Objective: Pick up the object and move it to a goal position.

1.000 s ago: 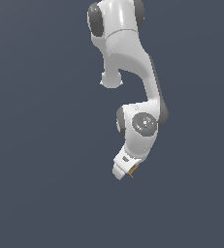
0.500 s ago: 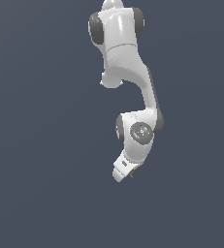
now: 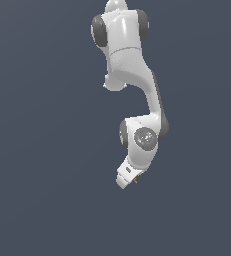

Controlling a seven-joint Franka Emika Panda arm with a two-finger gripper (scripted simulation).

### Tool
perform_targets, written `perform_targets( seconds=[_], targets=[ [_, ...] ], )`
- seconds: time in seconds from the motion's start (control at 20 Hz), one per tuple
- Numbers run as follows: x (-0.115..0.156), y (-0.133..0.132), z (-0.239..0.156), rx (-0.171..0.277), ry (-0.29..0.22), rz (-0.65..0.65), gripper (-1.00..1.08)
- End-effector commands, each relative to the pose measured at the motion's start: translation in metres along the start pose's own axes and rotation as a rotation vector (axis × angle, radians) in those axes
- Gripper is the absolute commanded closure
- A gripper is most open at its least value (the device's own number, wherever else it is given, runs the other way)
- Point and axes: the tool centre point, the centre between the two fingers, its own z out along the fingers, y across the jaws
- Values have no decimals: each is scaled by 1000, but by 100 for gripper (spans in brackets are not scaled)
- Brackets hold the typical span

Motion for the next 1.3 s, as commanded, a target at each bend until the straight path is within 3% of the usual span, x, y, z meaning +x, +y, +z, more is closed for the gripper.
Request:
perform_targets(
  seconds=[0.0, 0.65, 1.25],
  targets=[
    [0, 0, 0, -1, 1, 0, 108],
    [-4, -7, -14, 0, 0, 0, 108],
    [-21, -39, -85, -1, -1, 0, 108]
  ],
)
